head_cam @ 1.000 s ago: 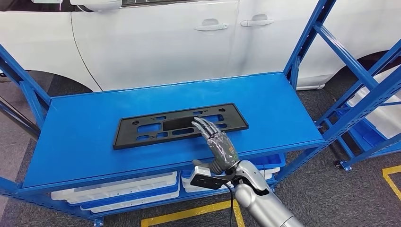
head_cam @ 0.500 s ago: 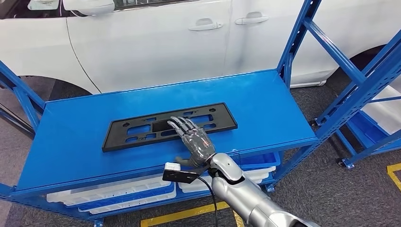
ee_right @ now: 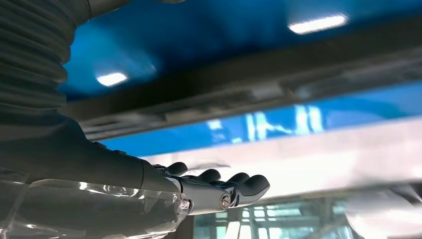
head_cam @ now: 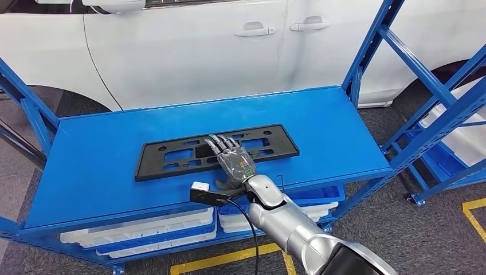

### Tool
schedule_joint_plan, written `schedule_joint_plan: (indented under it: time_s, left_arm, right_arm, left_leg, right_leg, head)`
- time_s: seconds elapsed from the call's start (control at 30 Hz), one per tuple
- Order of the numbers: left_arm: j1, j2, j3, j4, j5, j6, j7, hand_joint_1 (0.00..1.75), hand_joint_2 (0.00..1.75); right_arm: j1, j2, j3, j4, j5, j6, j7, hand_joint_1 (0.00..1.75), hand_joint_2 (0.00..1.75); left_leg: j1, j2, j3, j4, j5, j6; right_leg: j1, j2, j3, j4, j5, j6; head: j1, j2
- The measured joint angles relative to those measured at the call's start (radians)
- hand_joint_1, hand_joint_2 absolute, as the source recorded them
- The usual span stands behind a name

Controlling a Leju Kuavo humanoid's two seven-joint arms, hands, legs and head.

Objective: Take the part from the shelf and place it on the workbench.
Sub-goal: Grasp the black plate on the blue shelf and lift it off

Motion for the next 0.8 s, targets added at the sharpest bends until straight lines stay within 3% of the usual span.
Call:
schedule_joint_plan:
  time_s: [0.03,0.07,0.1,0.17,0.2,0.27,0.33,0.4,0.47,0.5,0.53,0.57,0.63,0.67,0.73,0.8]
  left_arm:
    - [0.0,0.0,0.001,0.0,-0.002,0.0,0.0,0.0,0.0]
    - [0.001,0.0,0.001,0.0,-0.004,-0.001,-0.001,0.0,0.0]
    - [0.0,0.0,0.003,0.0,-0.007,-0.002,-0.001,0.0,0.0]
    - [-0.001,0.0,0.005,0.0,-0.011,-0.005,-0.001,0.0,0.0]
    - [-0.001,0.0,0.006,0.0,-0.012,-0.006,-0.001,0.0,0.0]
    - [-0.002,0.0,0.007,0.0,-0.013,-0.006,-0.001,0.0,0.0]
    - [-0.002,0.002,0.009,0.0,-0.014,-0.006,-0.001,0.0,0.0]
    - [-0.001,0.003,0.013,0.0,-0.016,-0.006,-0.001,0.0,0.0]
    - [-0.001,0.004,0.015,0.0,-0.021,-0.006,0.0,0.0,0.0]
    - [0.0,0.004,0.017,0.0,-0.024,-0.005,0.0,0.0,0.0]
    - [0.001,0.004,0.018,0.0,-0.027,-0.004,0.001,0.0,0.0]
    - [0.001,0.005,0.019,0.0,-0.03,-0.002,0.002,0.0,0.0]
    - [0.0,0.006,0.022,0.0,-0.036,0.002,0.002,0.0,0.0]
    - [-0.002,0.006,0.022,0.0,-0.038,0.003,0.002,0.0,0.0]
    - [-0.004,0.006,0.023,0.0,-0.042,0.004,0.0,0.0,0.0]
    - [-0.006,0.006,0.023,0.0,-0.045,0.005,-0.001,0.0,0.0]
  right_arm:
    - [-0.003,0.001,0.003,0.014,0.006,-0.001,0.012,0.0,1.75]
    - [-0.007,0.003,0.005,0.026,0.012,-0.002,0.023,0.0,1.75]
    - [-0.014,0.006,0.007,0.036,0.018,-0.002,0.033,0.0,1.75]
    - [-0.033,0.011,0.012,0.054,0.031,-0.005,0.048,0.0,1.75]
    - [-0.041,0.014,0.015,0.062,0.035,-0.007,0.053,0.0,1.75]
    - [-0.049,0.017,0.02,0.076,0.04,-0.009,0.06,0.0,1.75]
    - [-0.051,0.02,0.023,0.085,0.049,-0.01,0.07,0.0,1.75]
    - [-0.056,0.026,0.027,0.094,0.064,-0.01,0.086,0.0,1.75]
    - [-0.059,0.03,0.036,0.106,0.09,-0.005,0.109,0.0,1.75]
    - [-0.06,0.03,0.041,0.113,0.105,-0.002,0.123,0.0,1.75]
    - [-0.061,0.03,0.047,0.119,0.124,0.001,0.138,0.0,1.75]
    - [-0.063,0.03,0.055,0.124,0.144,0.004,0.154,0.0,1.75]
    - [-0.07,0.031,0.07,0.132,0.182,0.007,0.183,0.0,1.75]
    - [-0.075,0.031,0.078,0.136,0.195,0.008,0.194,0.1,1.75]
    - [-0.084,0.032,0.09,0.142,0.213,0.009,0.206,0.97,1.75]
    - [-0.089,0.035,0.101,0.147,0.225,0.015,0.212,1.75,1.75]
  left_leg:
    - [0.0,0.0,0.0,0.0,0.0,0.0]
    - [0.0,-0.001,0.001,0.001,-0.001,-0.001]
    - [-0.001,-0.001,0.002,0.001,-0.001,-0.001]
    - [-0.004,-0.002,0.002,0.001,-0.002,-0.007]
    - [-0.005,-0.001,0.002,0.001,-0.002,-0.012]
    - [-0.005,-0.001,0.003,-0.003,-0.001,-0.024]
    - [-0.005,0.0,0.001,0.004,-0.01,-0.034]
    - [-0.004,0.001,-0.031,0.079,-0.056,-0.041]
    - [-0.004,0.001,-0.094,0.211,-0.118,-0.046]
    - [-0.004,0.001,-0.118,0.26,-0.132,-0.049]
    - [-0.003,0.001,-0.127,0.275,-0.126,-0.05]
    - [-0.003,0.001,-0.114,0.248,-0.102,-0.051]
    - [0.0,0.002,-0.047,0.114,-0.035,-0.05]
    - [-0.001,0.001,-0.017,0.054,-0.015,-0.046]
    - [-0.003,0.0,0.007,0.003,-0.007,-0.035]
    - [-0.004,-0.001,0.007,0.001,-0.004,-0.022]
  right_leg:
    - [0.0,0.0,-0.004,0.004,0.01,-0.001]
    - [0.0,0.0,0.014,-0.036,0.039,-0.004]
    - [0.002,0.0,0.048,-0.108,0.078,-0.01]
    - [0.008,-0.001,0.112,-0.244,0.129,-0.023]
    - [0.011,-0.001,0.127,-0.279,0.138,-0.028]
    - [0.014,-0.001,0.13,-0.292,0.139,-0.035]
    - [0.008,-0.002,0.137,-0.304,0.146,-0.045]
    - [0.003,-0.003,0.145,-0.317,0.152,-0.055]
    - [0.005,-0.003,0.145,-0.317,0.152,-0.059]
    - [0.006,-0.003,0.145,-0.316,0.151,-0.06]
    - [0.006,-0.003,0.145,-0.314,0.15,-0.06]
    - [0.006,-0.002,0.145,-0.311,0.147,-0.058]
    - [0.004,0.0,0.147,-0.302,0.14,-0.053]
    - [0.006,0.0,0.147,-0.296,0.136,-0.048]
    - [0.01,0.001,0.145,-0.291,0.133,-0.039]
    - [0.011,0.002,0.145,-0.291,0.133,-0.029]
  head:
    - [0.0,0.0]
    - [0.0,0.0]
    - [0.0,0.0]
    - [0.0,0.0]
    - [0.0,0.0]
    - [0.0,0.0]
    - [0.0,0.0]
    - [0.0,0.0]
    - [0.0,0.0]
    - [0.0,0.0]
    - [0.0,0.0]
    - [0.0,0.0]
    - [0.0,0.0]
    - [0.0,0.0]
    - [0.0,0.0]
    - [0.0,0.0]
